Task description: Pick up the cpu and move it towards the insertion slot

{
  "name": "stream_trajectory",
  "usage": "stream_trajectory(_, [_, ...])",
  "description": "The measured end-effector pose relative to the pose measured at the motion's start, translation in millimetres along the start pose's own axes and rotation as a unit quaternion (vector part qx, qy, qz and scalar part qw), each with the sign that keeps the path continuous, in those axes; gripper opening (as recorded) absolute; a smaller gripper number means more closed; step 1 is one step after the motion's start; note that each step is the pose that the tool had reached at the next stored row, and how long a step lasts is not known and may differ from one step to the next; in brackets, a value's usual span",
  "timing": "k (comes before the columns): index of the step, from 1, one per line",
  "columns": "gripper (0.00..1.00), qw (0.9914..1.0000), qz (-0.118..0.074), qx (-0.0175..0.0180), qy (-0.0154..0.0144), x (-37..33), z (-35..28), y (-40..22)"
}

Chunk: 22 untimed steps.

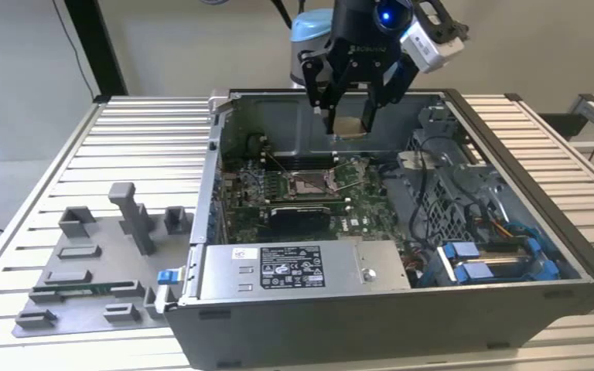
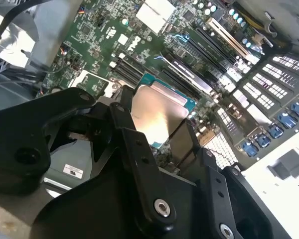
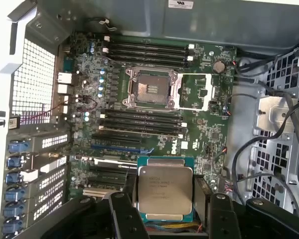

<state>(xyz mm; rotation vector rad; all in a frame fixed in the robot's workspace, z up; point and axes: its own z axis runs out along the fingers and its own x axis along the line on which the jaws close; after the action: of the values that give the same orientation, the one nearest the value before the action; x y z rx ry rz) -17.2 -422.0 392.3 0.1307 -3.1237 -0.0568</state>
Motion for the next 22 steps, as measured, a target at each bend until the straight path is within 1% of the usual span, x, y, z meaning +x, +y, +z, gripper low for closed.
stream_trajectory(5, [0.00, 1.00000, 0.000, -0.0001, 0.0000, -0.3, 0.9, 3.3])
stream_trajectory(8, [0.00, 1.00000, 0.000, 0.0000, 0.0000, -0.7, 2.1, 7.7])
stream_trajectory(15, [0.00, 1.00000, 0.000, -0.0001, 0.0000, -2.2, 6.5, 26.8])
stream_trajectory(17, [0.00, 1.00000, 0.000, -0.0001, 0.0000, -2.2, 8.1, 33.3])
stream_trajectory(19, [0.00, 1.00000, 0.000, 0.0001, 0.0000, -1.5, 9.6, 39.6])
stream_trajectory(22, [0.00, 1.00000, 0.000, 0.0000, 0.0000, 1.1, 11.7, 46.9])
